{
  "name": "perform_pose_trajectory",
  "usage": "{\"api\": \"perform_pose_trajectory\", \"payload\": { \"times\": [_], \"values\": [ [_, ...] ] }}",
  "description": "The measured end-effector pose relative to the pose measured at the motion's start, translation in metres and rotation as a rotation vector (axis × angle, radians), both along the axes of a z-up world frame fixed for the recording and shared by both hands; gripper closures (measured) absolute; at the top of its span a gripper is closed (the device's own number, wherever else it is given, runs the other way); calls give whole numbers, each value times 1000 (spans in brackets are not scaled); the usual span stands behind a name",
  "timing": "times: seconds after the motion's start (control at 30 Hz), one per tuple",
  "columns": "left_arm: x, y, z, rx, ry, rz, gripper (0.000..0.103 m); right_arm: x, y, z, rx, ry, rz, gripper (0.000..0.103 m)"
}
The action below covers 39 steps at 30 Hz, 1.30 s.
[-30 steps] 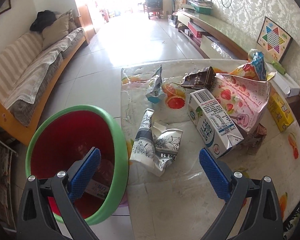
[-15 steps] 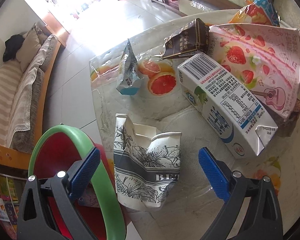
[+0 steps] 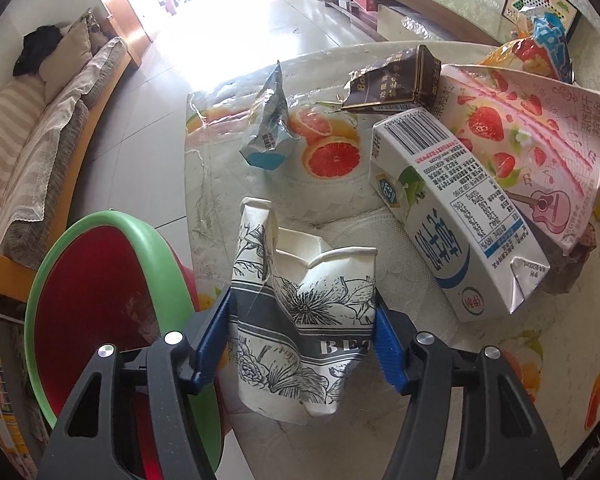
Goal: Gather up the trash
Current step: 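Grasp the yellow juice box with the right gripper while the left gripper carries the cup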
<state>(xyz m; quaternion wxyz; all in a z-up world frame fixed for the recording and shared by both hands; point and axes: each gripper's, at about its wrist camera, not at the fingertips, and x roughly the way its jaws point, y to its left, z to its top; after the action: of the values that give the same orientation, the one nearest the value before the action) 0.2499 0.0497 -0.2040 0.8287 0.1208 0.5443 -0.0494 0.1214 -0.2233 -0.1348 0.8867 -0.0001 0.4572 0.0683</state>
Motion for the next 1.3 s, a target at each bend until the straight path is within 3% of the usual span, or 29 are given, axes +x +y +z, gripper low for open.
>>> {"api": "perform_pose_trajectory", "payload": {
  "times": [0.23,0.43,0.67,0.93,0.97,1.03,1.3],
  "values": [
    [-40,6,28,-110,-79,57,43,14,0,-4,-4,-3,1,5],
    [-81,3,50,-195,-134,67,43,53,-4,-12,-98,-38,-27,5],
    [-105,8,71,-282,-172,84,43,115,-20,-40,-174,24,-75,5],
    [-118,21,74,-325,-175,100,42,151,-33,-75,-138,118,-123,6],
    [-118,23,73,-325,-173,103,42,151,-32,-77,-141,118,-124,13],
    [-119,26,72,-325,-171,111,42,151,-30,-82,-144,140,-114,45],
    [-123,35,70,-336,-190,138,42,119,-24,-67,-150,111,-81,46]
  ]
}}
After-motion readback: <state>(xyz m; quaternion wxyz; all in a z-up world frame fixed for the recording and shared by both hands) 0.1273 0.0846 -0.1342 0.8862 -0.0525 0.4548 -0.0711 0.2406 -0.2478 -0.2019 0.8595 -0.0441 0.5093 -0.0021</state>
